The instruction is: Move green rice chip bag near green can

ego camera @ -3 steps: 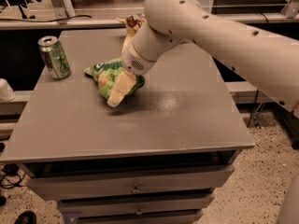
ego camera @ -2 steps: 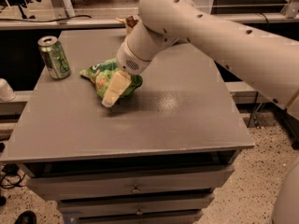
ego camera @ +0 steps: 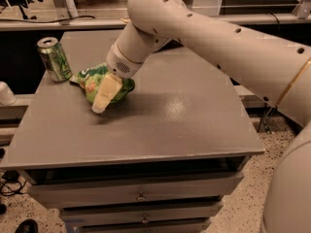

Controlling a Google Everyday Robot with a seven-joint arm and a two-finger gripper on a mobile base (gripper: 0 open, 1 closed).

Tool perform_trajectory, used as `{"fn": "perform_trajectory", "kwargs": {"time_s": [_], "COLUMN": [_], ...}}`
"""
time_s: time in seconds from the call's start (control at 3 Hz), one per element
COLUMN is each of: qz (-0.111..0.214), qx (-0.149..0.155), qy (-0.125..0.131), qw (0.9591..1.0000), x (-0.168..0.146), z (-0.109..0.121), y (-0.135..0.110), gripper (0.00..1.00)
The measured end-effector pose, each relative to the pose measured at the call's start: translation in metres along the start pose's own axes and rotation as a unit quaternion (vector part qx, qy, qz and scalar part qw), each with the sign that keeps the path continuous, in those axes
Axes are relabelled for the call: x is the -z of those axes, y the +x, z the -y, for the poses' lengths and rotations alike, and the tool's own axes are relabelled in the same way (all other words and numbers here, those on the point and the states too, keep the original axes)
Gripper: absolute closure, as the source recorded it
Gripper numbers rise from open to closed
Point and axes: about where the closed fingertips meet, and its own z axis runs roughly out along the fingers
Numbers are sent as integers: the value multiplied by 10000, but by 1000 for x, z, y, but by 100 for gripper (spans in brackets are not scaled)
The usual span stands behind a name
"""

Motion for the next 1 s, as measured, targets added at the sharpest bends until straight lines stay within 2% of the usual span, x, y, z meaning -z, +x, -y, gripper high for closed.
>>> {"fn": "perform_trajectory", "kwargs": {"time_s": [0.33,0.67,1.0], "qz": [-3,-114,-238], "qx": [1,-44,-93], "qy": [0,29,142], "qw": [10000,9999,9996], "x": [0,6,26], "z": [0,2,6], "y": [0,16,39], "gripper": [0,0,0]}}
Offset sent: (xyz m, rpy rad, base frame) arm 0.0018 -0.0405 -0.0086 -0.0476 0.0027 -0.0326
